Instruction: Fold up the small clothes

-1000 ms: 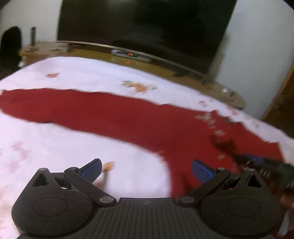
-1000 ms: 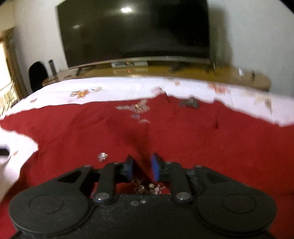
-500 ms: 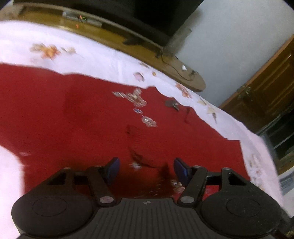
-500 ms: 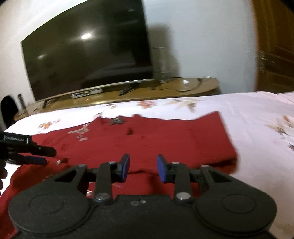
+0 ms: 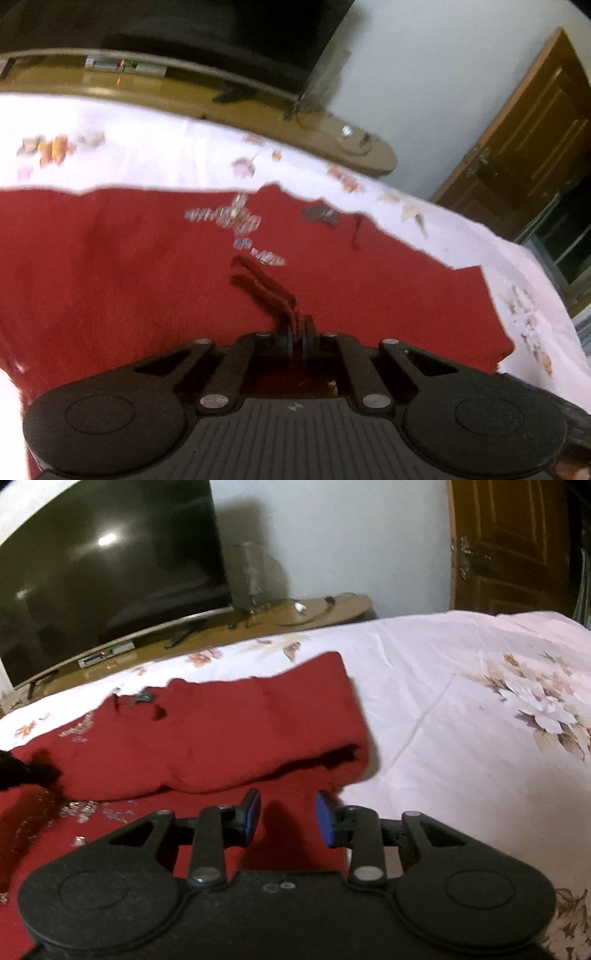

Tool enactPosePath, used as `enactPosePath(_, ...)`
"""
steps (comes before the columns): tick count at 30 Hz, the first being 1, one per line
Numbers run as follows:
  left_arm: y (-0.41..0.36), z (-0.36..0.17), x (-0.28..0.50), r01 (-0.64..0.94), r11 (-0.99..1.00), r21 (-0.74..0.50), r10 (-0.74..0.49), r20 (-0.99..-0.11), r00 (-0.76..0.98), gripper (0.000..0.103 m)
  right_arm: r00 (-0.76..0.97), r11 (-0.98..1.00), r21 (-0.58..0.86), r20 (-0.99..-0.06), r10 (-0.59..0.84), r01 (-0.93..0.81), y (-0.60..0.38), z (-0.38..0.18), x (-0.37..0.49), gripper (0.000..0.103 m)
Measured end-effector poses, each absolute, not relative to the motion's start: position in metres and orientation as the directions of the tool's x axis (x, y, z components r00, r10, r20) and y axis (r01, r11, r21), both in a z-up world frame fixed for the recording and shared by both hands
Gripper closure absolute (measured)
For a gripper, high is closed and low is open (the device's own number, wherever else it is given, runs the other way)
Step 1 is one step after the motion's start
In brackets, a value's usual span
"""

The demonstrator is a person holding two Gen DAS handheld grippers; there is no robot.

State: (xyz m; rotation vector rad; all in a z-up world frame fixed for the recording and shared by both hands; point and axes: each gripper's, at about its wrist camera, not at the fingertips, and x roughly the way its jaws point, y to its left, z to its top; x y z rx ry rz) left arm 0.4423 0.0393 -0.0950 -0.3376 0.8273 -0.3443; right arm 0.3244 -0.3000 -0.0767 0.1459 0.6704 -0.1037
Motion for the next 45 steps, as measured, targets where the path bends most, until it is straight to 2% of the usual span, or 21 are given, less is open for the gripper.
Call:
enactPosePath(5,0.061,-0.076,0.435,0.169,0.888,-0.428,-0.424,-0.621,0.659,0.099,0.774,0.984,0.098,-0.63,-0.055,0.149,-0.305,-0.076,0.324,0.07)
enactPosePath(10,0.089,-0.074,0.429,0.135,0.895,-0.426,-0.399,-0.626,0.67,0.099,0.772,0.982,0.095,-0.632,-0.065,0.161,-0.311,-0.076,0.327,0.07)
enactPosePath(18,0.114,-0.092,0.426,0.073,0.898,-0.433,-0.368,-0.652,0.663,0.099,0.766,0.979,0.109,-0.64,-0.062,0.17,-0.32,-0.078,0.337,0.069)
enactPosePath(25,0.113,-0.115,0.425,0.064,0.918,-0.392,-0.343,-0.7,0.627,0.099,0.744,0.978,0.113,-0.666,-0.054,0.173,-0.327,-0.087,0.342,0.07)
enactPosePath(26,0.113,-0.117,0.425,0.062,0.919,-0.39,-0.341,-0.703,0.624,0.099,0.757,0.977,0.132,-0.652,-0.043,0.169,-0.329,-0.082,0.338,0.069)
enactPosePath(29,0.114,-0.124,0.425,0.055,0.913,-0.403,-0.346,-0.699,0.625,0.099,0.816,0.971,0.194,-0.578,-0.002,0.139,-0.334,-0.07,0.327,0.056)
enactPosePath(34,0.114,-0.125,0.426,0.052,0.911,-0.408,-0.347,-0.695,0.629,0.099,0.8,0.949,0.284,-0.597,0.064,0.137,-0.349,-0.079,0.361,0.056)
enactPosePath(35,0.115,-0.125,0.426,0.053,0.911,-0.409,-0.348,-0.694,0.63,0.099,0.779,0.939,0.312,-0.621,0.088,0.143,-0.354,-0.085,0.372,0.06)
enactPosePath(37,0.115,-0.117,0.421,0.068,0.912,-0.405,-0.343,-0.66,0.668,0.099,0.764,0.931,0.341,-0.632,0.128,0.126,-0.36,-0.092,0.379,0.09)
enactPosePath(38,0.113,-0.112,0.417,0.086,0.919,-0.384,-0.334,-0.647,0.686,0.099,0.768,0.932,0.346,-0.624,0.144,0.106,-0.361,-0.088,0.378,0.093)
enactPosePath(40,0.106,-0.116,0.419,0.081,0.95,-0.301,-0.276,-0.689,0.67,0.099,0.803,0.949,0.302,-0.586,0.108,0.093,-0.358,-0.076,0.367,0.095)
enactPosePath(41,0.106,-0.123,0.421,0.069,0.949,-0.306,-0.275,-0.703,0.656,0.099,0.803,0.955,0.275,-0.592,0.077,0.112,-0.358,-0.078,0.364,0.1)
enactPosePath(43,0.11,-0.124,0.421,0.064,0.943,-0.326,-0.284,-0.692,0.663,0.099,0.759,0.961,0.235,-0.65,0.045,0.144,-0.36,-0.094,0.37,0.1)
enactPosePath(45,0.113,-0.121,0.42,0.062,0.941,-0.334,-0.288,-0.689,0.665,0.098,0.759,0.964,0.235,-0.649,0.061,0.124,-0.361,-0.091,0.37,0.096)
